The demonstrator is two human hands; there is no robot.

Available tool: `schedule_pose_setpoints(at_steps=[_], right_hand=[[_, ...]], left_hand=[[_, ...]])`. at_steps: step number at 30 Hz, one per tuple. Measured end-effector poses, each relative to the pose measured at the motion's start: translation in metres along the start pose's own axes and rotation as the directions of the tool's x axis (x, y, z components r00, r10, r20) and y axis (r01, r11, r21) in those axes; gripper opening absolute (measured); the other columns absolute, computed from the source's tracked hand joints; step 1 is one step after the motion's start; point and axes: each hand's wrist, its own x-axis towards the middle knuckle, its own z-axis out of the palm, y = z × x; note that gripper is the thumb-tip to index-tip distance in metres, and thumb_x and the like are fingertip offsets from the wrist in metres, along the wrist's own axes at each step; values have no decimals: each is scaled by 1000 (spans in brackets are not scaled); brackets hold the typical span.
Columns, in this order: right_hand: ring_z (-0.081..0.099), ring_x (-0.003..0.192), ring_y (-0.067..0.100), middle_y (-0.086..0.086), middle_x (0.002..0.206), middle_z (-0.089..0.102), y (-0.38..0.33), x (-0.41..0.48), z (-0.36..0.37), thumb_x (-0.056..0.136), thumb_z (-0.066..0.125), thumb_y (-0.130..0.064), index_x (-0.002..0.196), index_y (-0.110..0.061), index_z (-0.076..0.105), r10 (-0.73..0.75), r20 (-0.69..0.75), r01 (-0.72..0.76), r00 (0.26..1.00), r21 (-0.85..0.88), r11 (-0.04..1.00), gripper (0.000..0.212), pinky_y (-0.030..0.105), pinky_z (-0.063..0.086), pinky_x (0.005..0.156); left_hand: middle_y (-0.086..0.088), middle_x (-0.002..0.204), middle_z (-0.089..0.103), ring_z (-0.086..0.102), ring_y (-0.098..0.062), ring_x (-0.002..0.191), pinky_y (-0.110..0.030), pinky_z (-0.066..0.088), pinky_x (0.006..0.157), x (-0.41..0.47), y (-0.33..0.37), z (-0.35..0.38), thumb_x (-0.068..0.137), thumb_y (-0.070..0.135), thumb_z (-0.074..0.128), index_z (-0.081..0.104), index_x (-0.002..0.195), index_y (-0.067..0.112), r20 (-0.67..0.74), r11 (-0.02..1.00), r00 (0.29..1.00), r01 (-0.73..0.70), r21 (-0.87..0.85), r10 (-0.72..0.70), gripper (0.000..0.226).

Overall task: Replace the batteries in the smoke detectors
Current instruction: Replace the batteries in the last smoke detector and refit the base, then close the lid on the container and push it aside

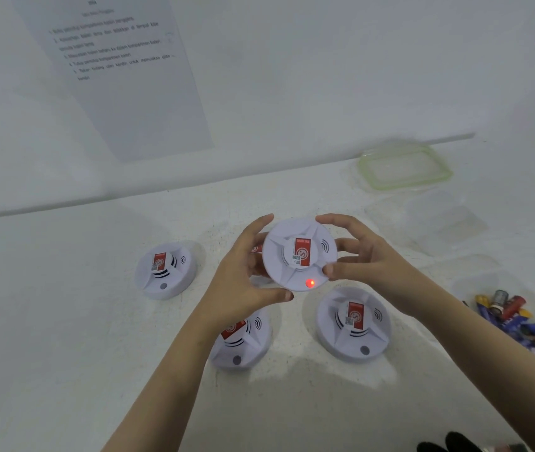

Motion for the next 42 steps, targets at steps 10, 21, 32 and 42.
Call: schedule_pose_setpoints(at_steps=[10,21,32,42], right_hand=[[67,92,32,12,108,67,0,-2,-5,72,70,-12,122,-38,51,-8,-6,8,1000,19,1000,60,29,55,81],[66,93,34,13,109,67,-1,-2,-10,71,70,-13,122,-38,51,-4,-3,4,1000,16,1000,59,37,54,85],[65,91,30,13,105,68,-2,-2,-14,77,72,-6,124,-32,50,-17,-8,17,1000,-5,1000,58,31,54,82],[63,91,15,3,122,58,-4,20,-22,86,61,-3,135,-22,46,80,-188,-135,979,-301,944,55,20,48,76]], left_hand=[[14,127,57,64,-9,107,-23,54,84,4,-1,5,62,-4,86,42,129,40,-2,1000,1000,-15,-5,15,92],[11,127,58,64,-11,102,-20,51,79,8,0,7,62,-3,87,43,131,38,-19,1000,1000,-9,15,9,92],[16,125,58,64,-9,100,-26,53,81,11,-2,9,58,8,89,44,131,41,-37,999,999,-4,47,5,92],[1,147,41,28,-18,137,-29,19,111,47,4,27,54,39,91,46,139,18,-96,776,995,29,631,41,98]])
